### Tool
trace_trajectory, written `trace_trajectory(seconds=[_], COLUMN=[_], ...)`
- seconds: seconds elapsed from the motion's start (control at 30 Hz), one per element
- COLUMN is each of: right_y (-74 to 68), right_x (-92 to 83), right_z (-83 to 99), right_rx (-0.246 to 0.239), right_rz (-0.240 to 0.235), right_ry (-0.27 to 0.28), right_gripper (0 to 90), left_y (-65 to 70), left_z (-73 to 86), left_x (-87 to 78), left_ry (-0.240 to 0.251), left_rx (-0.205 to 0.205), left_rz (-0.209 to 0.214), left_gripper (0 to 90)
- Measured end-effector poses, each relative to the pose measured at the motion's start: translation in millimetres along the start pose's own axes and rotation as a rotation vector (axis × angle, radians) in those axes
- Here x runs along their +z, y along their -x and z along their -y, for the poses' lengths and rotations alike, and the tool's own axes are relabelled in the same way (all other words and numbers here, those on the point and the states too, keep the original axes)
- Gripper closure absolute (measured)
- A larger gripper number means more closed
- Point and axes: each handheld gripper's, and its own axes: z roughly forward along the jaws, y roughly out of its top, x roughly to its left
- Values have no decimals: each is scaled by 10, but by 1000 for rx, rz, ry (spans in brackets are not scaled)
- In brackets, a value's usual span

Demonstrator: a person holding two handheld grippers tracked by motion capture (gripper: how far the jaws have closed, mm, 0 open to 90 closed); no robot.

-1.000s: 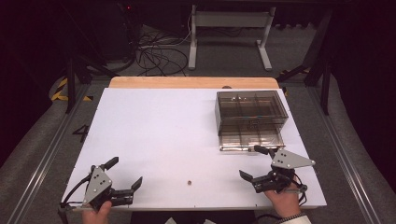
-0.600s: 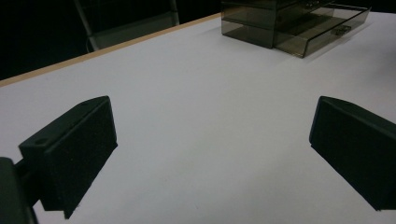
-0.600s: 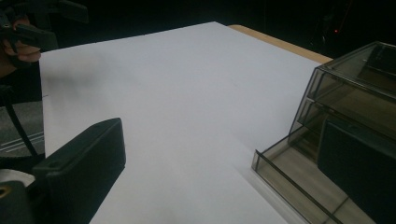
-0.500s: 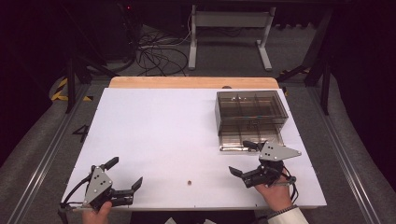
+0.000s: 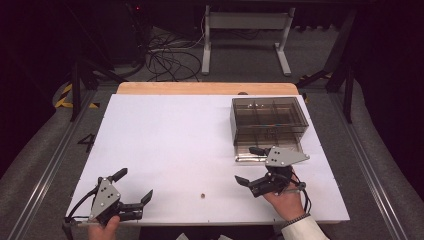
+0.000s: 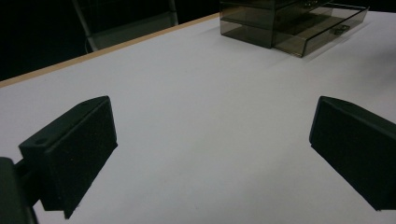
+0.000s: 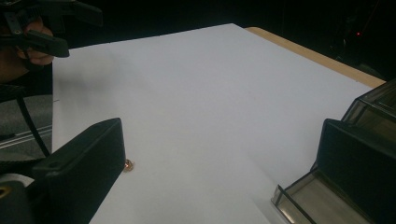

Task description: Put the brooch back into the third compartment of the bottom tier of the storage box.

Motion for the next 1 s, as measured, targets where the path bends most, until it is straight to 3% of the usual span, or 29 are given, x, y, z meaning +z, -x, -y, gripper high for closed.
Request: trace_trajectory(seconds=[0.7,0.77,0.83,0.9,1.0], right_y=[-21,-32,-55,-69,-93], right_x=[175,182,163,154,150], right_z=[-142,-149,-175,-189,-231], right_rx=[30,25,18,9,-17], right_rz=[-48,-36,-80,-84,-75], right_ry=[-19,-25,-11,-10,-46], right_gripper=[4,4,5,11,39], left_y=[4,1,-1,0,4], left_z=[1,0,0,-1,-3], left_x=[-5,-9,-9,-6,2], left_ry=[-4,0,1,0,-2], left_rx=[4,4,3,3,6], left_rz=[-6,-7,-8,-7,-5], left_gripper=[16,16,16,16,16])
